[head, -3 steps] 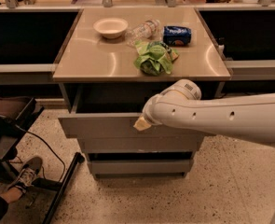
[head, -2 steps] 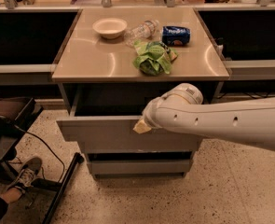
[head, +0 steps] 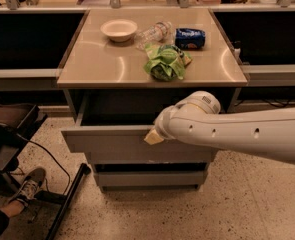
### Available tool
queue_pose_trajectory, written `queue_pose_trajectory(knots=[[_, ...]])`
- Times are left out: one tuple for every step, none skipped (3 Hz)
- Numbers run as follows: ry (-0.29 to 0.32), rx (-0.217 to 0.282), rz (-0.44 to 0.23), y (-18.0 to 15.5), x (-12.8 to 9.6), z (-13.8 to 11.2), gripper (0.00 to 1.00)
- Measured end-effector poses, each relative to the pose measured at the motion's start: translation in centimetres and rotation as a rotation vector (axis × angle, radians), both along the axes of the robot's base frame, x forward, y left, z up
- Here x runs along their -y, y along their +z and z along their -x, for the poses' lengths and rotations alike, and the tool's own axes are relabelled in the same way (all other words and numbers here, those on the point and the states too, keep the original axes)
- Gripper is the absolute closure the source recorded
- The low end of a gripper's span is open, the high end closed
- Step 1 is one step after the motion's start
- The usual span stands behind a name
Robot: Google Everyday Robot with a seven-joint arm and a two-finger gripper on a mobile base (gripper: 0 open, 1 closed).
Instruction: Open top drawer
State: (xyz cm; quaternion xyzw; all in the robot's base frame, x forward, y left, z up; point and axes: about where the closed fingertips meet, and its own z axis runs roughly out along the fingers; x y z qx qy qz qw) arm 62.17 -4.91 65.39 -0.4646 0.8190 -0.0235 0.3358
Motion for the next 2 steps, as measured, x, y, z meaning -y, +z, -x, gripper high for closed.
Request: queue_pose_trajectory(knots=[[0.000, 0.000, 0.000, 0.14, -0.21, 0.07, 1.00], [0.003, 0.017, -0.009, 0.66, -0.23, 0.54, 1.00]])
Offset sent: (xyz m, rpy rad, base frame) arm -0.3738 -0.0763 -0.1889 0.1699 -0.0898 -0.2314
